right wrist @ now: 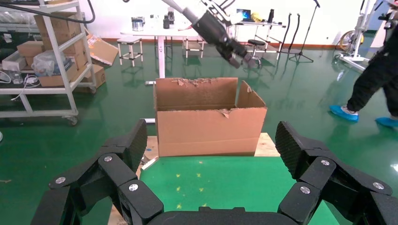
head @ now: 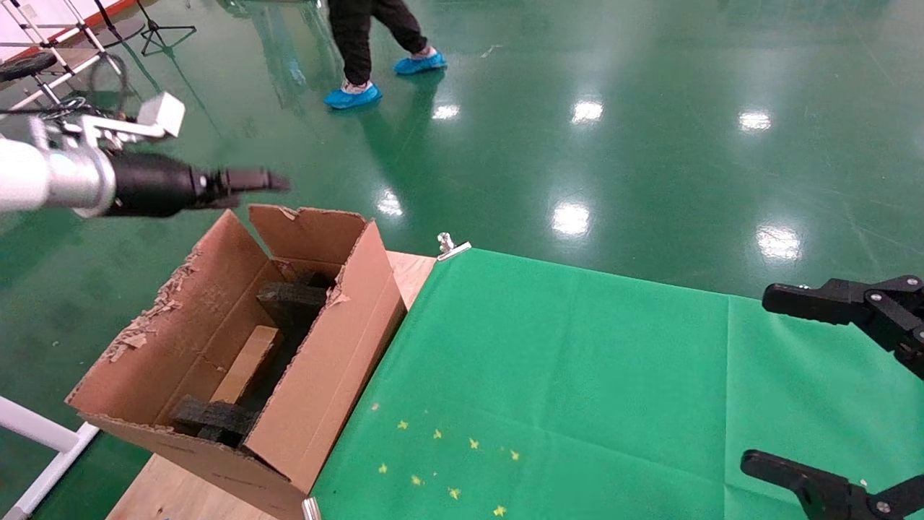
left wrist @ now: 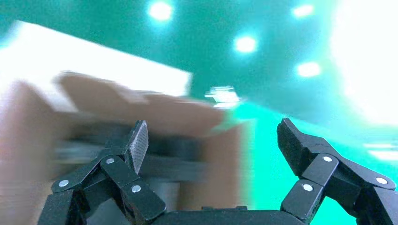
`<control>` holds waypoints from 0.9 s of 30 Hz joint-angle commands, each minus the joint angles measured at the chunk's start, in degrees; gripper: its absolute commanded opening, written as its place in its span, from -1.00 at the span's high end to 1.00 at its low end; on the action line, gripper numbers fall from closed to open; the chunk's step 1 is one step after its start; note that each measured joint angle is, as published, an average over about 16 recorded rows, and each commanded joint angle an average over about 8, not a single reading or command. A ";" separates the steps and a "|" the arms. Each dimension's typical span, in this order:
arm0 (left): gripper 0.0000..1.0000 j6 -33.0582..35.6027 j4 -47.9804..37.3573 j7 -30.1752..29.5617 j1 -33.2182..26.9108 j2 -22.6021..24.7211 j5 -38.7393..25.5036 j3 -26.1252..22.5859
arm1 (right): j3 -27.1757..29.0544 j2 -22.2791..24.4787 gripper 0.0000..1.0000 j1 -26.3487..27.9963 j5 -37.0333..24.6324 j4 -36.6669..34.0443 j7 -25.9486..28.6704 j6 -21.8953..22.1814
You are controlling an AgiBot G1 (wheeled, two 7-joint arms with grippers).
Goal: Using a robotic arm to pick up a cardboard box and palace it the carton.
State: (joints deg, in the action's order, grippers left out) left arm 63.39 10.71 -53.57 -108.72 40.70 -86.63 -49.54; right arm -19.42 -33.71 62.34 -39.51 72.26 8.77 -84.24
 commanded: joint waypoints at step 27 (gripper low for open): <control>-1.00 9.63 17.58 10.18 11.66 -2.75 14.77 10.65 | -0.02 0.01 -1.00 0.00 0.02 -0.02 -0.01 0.01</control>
State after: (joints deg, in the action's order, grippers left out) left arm 73.01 28.24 -43.43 -97.10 37.95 -71.89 -38.91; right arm -19.44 -33.70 62.34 -39.49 72.24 8.76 -84.23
